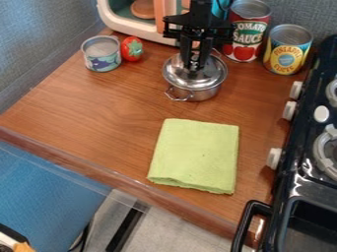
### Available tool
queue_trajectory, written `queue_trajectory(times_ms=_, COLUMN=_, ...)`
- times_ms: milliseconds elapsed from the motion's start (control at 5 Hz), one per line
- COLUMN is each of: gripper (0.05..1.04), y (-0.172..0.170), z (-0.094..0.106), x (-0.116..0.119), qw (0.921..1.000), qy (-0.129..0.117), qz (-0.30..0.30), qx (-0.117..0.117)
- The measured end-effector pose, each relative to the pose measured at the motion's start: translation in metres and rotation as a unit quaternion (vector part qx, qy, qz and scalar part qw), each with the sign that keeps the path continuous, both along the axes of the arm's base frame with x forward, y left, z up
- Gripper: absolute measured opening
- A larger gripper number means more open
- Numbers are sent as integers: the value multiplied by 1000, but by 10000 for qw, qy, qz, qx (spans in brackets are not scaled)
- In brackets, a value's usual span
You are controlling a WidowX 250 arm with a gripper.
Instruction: Open the lid of the silver pot
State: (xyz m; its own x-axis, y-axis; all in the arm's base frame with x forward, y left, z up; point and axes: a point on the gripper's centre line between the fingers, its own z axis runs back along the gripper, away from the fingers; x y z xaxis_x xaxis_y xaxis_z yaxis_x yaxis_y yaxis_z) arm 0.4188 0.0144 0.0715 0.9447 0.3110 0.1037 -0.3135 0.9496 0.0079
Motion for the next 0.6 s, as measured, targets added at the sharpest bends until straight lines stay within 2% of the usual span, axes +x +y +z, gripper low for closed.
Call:
queue_trajectory(times_ms=200, gripper=291, y=-5, z=16, x=-1, qw=9997, qy=-125, qz=-30, qx=-212)
queue_trajectory(times_ms=400, gripper=291, y=12, z=60, x=-8, qw=9975, qy=-628, qz=119, qx=-309)
queue_trajectory(times_ms=600, gripper=291, y=29, z=61, x=-25, qw=9974, qy=-578, qz=276, qx=-332)
